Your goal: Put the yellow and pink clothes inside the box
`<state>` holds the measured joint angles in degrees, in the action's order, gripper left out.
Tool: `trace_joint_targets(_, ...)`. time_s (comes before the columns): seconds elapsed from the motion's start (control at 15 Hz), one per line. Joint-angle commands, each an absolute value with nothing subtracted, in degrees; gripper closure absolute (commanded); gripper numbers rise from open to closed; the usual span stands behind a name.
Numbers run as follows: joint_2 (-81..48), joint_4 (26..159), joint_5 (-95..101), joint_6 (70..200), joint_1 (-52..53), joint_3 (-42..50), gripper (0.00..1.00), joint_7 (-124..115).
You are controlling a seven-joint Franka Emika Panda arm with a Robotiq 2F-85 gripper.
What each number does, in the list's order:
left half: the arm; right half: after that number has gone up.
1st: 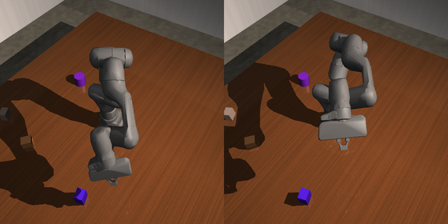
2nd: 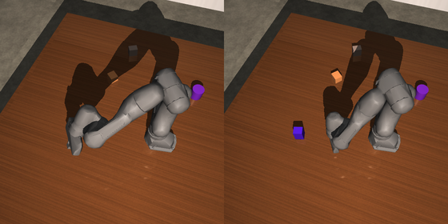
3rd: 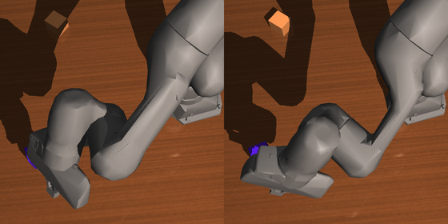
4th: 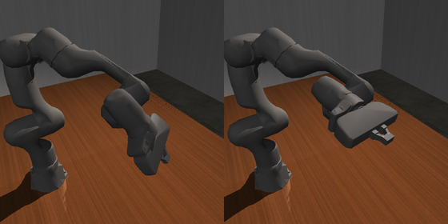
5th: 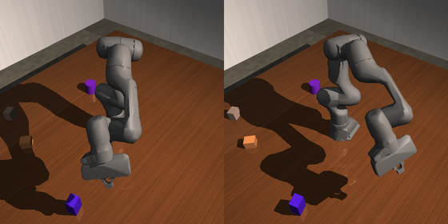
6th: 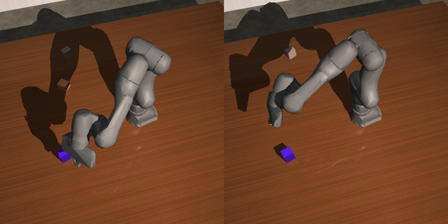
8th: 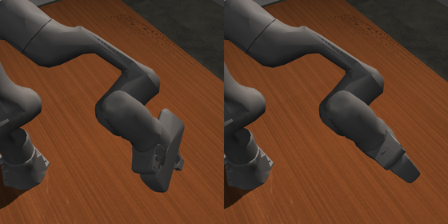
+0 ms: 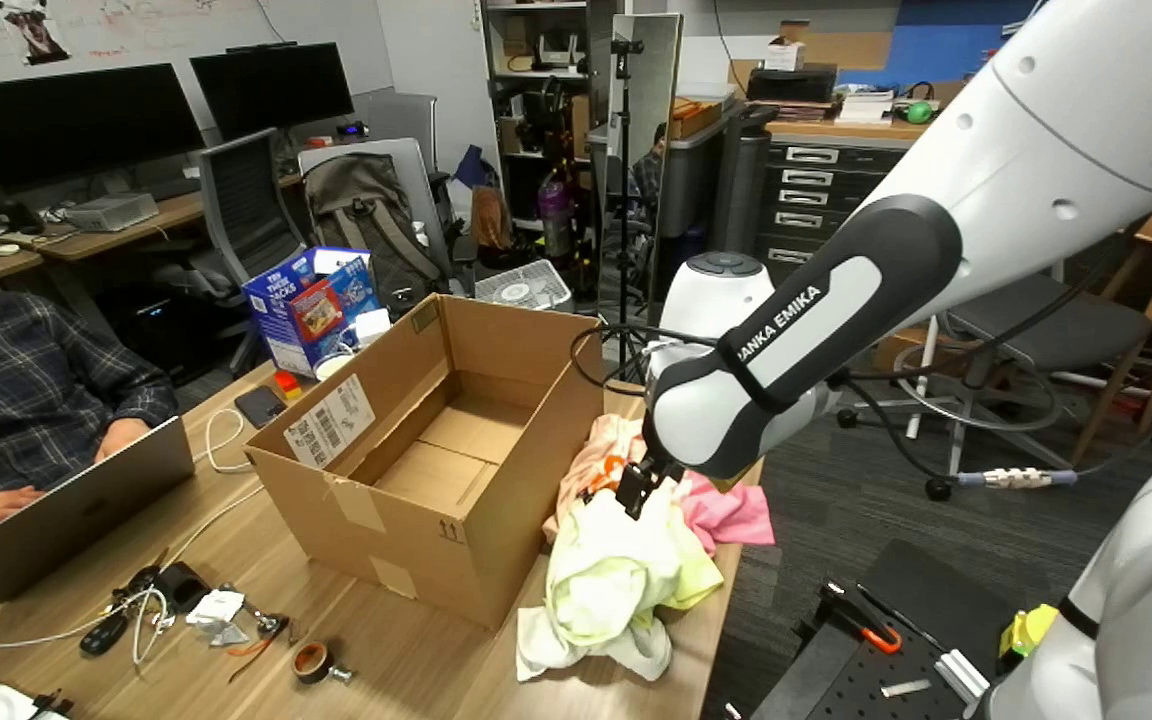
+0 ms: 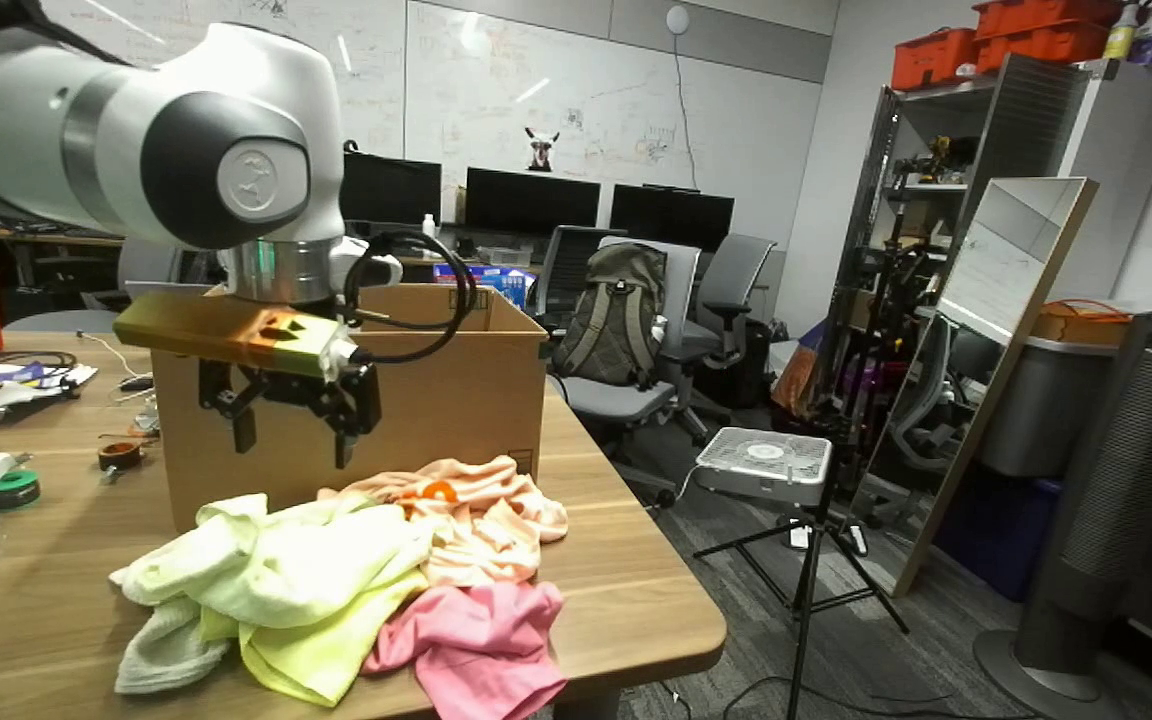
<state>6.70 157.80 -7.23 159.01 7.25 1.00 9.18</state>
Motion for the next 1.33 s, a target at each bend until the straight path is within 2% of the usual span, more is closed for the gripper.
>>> trace_joint_targets(0.0, 3.0, 157.7, -10.0, 163.6, 7.3, 0.4, 0.00, 12.0)
trace_joint_targets(0.73, -9.8, 154.9, -8.2, 171.9, 4.9, -4.6, 0.00, 9.9)
trace_joint_targets(1.27, -15.6, 152.3, -0.7, 171.9, 4.6, -2.1, 0.00, 6.4)
